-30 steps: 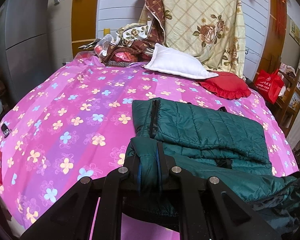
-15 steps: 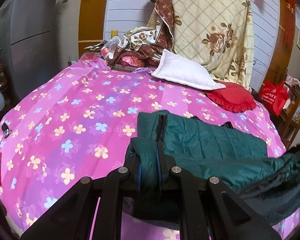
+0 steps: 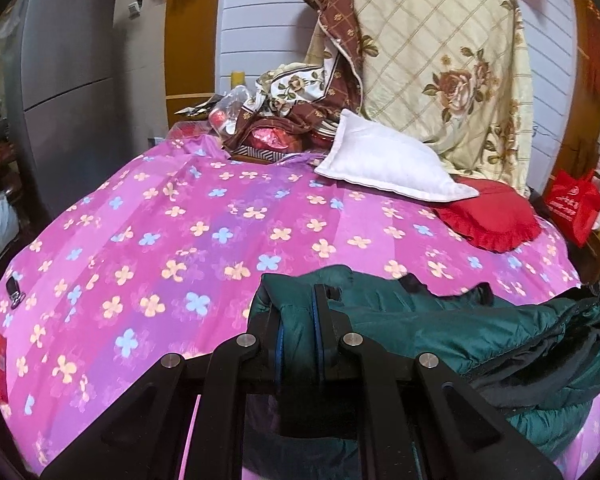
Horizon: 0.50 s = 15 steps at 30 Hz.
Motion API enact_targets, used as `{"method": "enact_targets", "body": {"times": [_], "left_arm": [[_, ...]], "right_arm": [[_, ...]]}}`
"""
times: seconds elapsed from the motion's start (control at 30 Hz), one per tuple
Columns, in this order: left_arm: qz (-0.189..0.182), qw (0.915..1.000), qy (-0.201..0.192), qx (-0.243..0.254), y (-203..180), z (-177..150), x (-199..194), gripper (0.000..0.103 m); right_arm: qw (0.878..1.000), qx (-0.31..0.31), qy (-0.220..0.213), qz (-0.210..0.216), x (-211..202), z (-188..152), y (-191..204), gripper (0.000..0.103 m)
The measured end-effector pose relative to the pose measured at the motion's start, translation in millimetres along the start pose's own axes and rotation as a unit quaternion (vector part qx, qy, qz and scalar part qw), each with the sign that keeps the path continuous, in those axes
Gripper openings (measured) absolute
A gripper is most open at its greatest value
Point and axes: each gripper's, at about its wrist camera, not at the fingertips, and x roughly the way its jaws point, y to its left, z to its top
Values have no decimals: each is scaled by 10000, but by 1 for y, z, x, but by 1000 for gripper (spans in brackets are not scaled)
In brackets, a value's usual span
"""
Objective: Fold large clothes
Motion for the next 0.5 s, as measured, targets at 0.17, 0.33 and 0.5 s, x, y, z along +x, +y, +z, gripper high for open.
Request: {"method": "enact_targets", "body": {"times": [0.17, 0.33, 0.5], "left_arm": [[134, 9998, 127, -71, -4, 8, 34, 0], [244, 9982, 467, -292, 0, 5, 74, 0], [314, 9961, 703, -424, 1, -3, 103, 0]], "right_arm": [[9999, 9, 54, -119, 39, 18, 1, 18], [9997, 66, 180, -173, 78, 28, 3, 18], [9989, 64, 384, -276, 120, 30, 6, 18]]}}
